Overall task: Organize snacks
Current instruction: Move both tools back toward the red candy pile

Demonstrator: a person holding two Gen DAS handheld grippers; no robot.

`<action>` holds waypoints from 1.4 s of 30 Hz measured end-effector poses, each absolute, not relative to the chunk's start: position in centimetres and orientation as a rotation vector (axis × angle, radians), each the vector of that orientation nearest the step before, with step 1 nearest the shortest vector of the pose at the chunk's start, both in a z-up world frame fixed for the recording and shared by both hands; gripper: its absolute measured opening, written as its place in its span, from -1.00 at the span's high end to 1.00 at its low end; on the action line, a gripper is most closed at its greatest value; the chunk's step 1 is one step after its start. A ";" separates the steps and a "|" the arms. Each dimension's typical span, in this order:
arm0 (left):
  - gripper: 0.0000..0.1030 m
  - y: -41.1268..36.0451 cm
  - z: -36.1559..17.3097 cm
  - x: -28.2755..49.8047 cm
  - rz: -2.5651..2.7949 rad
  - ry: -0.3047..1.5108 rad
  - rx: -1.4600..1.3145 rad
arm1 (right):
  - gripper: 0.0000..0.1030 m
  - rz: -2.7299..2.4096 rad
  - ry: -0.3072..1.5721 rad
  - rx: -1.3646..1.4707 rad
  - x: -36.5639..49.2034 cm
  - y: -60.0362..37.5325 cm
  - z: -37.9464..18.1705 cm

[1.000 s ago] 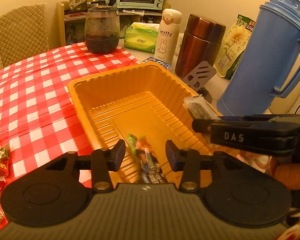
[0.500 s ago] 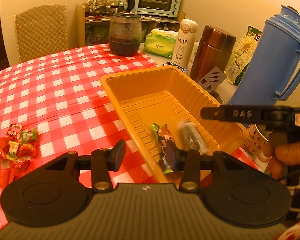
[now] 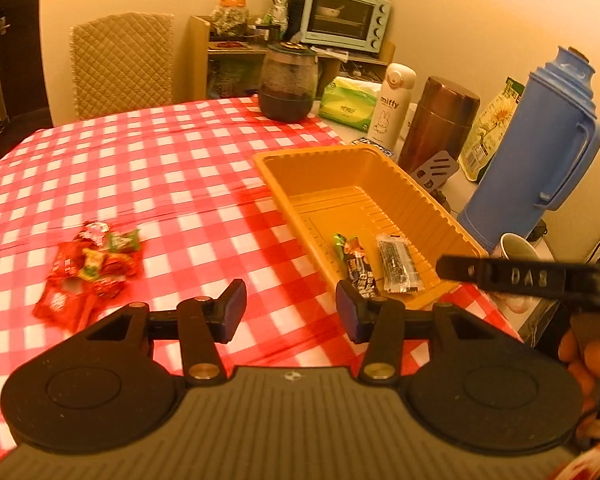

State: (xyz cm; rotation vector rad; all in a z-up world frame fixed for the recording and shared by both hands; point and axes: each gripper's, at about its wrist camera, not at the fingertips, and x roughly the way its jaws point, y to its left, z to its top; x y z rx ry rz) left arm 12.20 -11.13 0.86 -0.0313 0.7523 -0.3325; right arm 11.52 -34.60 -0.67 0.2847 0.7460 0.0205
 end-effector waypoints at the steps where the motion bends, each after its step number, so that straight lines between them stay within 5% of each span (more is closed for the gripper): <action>1: 0.11 -10.7 1.1 11.7 -0.327 0.749 -0.035 | -0.26 0.025 0.749 0.280 10.9 -34.0 -0.5; 42: -0.20 2.7 1.9 3.3 -0.106 0.752 -0.099 | -0.26 0.243 0.789 0.113 5.0 -19.9 0.4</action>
